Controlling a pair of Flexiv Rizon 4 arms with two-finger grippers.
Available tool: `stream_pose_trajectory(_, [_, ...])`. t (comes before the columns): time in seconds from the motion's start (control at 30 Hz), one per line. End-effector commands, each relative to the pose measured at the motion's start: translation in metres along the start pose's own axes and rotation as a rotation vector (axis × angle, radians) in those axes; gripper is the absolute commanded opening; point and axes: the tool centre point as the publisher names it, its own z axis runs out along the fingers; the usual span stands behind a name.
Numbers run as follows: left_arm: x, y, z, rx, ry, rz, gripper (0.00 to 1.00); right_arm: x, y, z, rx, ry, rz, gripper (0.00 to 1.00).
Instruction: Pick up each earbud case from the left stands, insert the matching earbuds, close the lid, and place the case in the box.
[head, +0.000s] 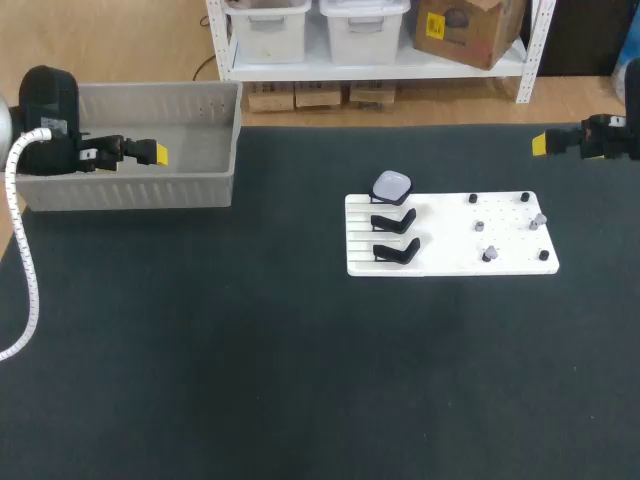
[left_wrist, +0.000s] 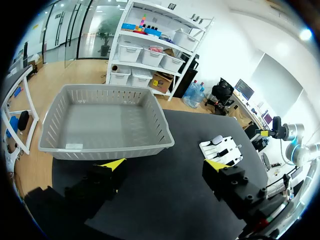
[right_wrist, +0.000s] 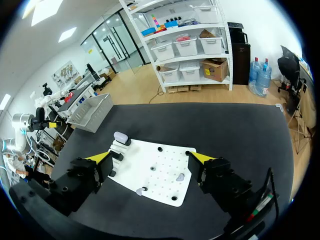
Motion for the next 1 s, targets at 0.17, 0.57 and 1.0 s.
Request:
stream_pose_trajectory(0.17, [-0.001,-0.002,0.000,-0.007,0.004,-0.002,1.00,0.000,0.000,0.000,0.002,0.001,0.000,1.00])
stream_pose_trajectory(0.57, [-0.001,-0.002,0.000,-0.007,0.004,-0.002,1.00,0.000,0.000,0.000,0.002,0.001,0.000,1.00])
stream_pose_trajectory(1.0, [-0.020,-0.024,-0.001,0.242,-0.088,0.180,1.00,0.000,0.000,0.000,0.002,0.001,0.000,1.00])
